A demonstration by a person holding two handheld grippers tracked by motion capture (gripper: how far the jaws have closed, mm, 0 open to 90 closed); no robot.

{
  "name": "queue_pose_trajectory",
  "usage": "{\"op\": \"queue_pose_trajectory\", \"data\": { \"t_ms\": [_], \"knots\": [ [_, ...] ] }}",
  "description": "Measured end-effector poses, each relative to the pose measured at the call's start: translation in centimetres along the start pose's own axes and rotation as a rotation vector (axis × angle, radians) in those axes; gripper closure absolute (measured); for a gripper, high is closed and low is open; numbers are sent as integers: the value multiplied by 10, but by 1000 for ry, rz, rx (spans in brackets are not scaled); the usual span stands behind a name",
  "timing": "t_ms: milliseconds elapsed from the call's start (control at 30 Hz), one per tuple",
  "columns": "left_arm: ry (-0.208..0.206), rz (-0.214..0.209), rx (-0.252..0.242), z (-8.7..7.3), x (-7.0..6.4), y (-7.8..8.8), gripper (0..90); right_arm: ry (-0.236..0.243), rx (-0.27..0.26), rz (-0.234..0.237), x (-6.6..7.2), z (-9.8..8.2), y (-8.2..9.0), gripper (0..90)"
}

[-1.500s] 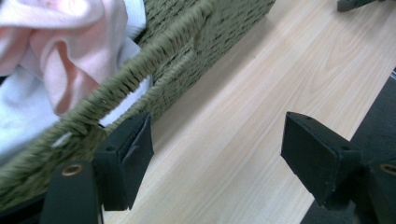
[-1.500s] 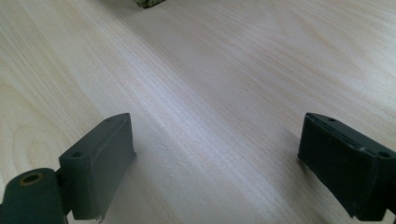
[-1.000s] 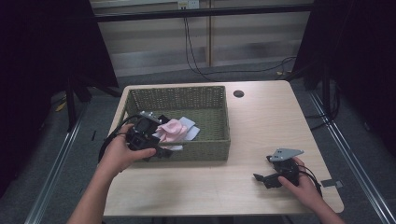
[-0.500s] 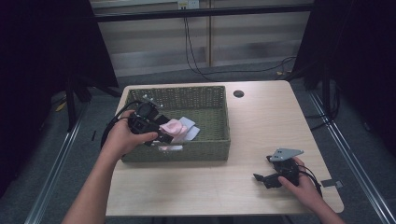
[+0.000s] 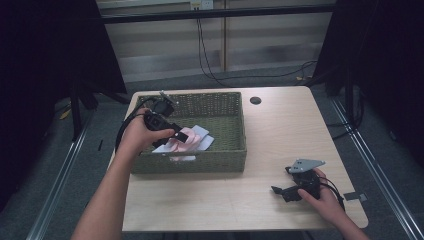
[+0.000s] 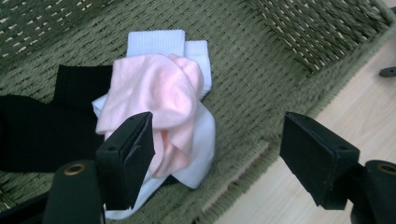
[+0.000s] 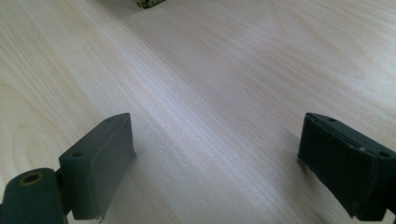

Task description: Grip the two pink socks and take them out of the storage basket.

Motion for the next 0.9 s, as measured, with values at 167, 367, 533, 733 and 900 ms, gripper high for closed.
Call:
{"op": "queue_pose_trajectory", "data": {
  "t_ms": [167, 367, 533, 733, 900],
  "knots": [
    [14, 1, 4, 7, 7, -8, 261, -2, 1, -1, 0, 0, 0, 98],
    [40, 13, 16, 12, 20, -18, 266, 0, 1, -1, 0, 0, 0, 98],
    [64, 35, 23, 13, 32, -26, 277, 0, 0, -1, 0, 0, 0, 98],
    [91, 51, 45, 12, 43, -34, 291, 0, 0, -1, 0, 0, 0, 98],
    [112, 63, 51, 10, 50, -42, 328, 0, 0, 0, 0, 0, 0, 98]
  ]
}}
Point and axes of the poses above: each handheld gripper's, and its own axes: y roughly backward along the jaws, z roughly out of its top, x roughly to its left, the point moved 3 cm from there along -y, roughly forward along the jaws, and after that the axes turned 4 degrees about -z, right-handed, at the moved point
